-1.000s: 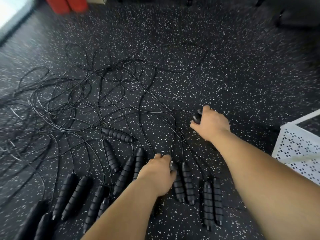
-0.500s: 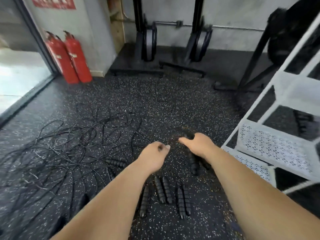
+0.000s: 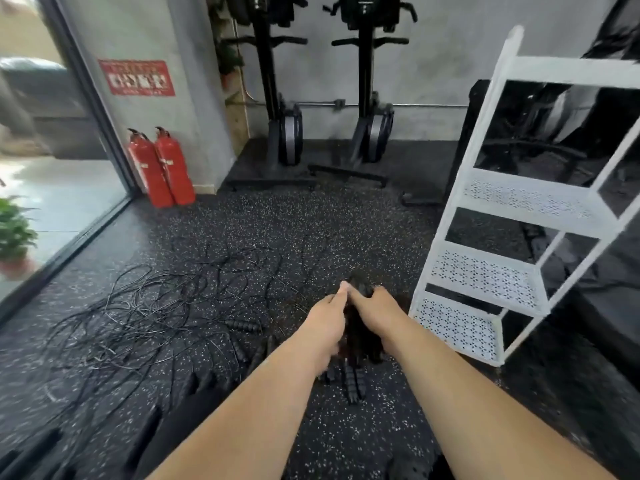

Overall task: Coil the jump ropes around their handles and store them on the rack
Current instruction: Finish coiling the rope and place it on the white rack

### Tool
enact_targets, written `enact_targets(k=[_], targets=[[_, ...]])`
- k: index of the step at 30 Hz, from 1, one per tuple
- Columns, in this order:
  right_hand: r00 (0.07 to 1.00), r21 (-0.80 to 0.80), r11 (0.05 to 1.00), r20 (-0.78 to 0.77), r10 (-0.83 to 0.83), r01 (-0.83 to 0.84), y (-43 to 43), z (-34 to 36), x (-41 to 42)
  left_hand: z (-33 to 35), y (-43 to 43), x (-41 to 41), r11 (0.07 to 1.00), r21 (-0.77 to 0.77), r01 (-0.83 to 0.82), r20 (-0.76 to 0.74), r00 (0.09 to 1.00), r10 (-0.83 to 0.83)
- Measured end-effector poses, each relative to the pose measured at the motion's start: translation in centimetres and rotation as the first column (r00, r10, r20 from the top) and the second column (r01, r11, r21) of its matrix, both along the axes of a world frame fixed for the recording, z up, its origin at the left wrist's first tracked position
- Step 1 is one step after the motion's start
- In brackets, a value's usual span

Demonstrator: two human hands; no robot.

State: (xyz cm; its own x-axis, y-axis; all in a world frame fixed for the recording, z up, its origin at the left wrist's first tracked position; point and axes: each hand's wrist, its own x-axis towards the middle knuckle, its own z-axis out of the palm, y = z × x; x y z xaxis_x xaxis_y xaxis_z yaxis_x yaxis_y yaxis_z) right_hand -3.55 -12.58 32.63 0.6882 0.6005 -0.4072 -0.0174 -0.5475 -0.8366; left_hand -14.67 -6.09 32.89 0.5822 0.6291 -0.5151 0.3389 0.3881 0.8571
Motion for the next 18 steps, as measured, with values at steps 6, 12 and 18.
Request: enact_targets(k=[6, 12, 18], targets=[[0.980, 0.171, 0.984, -0.196, -0.025, 0.059, -0.9, 1.3, -2.5, -0.9, -1.1, -2.3, 0.986, 0.165, -0.033, 0.132, 0.991, 0.011], [0.956, 0.396, 0.912, -0.209, 0.204, -0.108, -1.4, 1.4, -1.9, -0.1, 1.4, -4.1, 0.985, 0.137, -0.108, 0.193, 0.978, 0.081], [0.977, 0.370, 0.913, -0.053, 0.207, -0.174, 1.4, 1.8, -0.9, -0.3, 4.5, -4.9, 0.990, 0.136, -0.041, 0.283, 0.959, 0.001]])
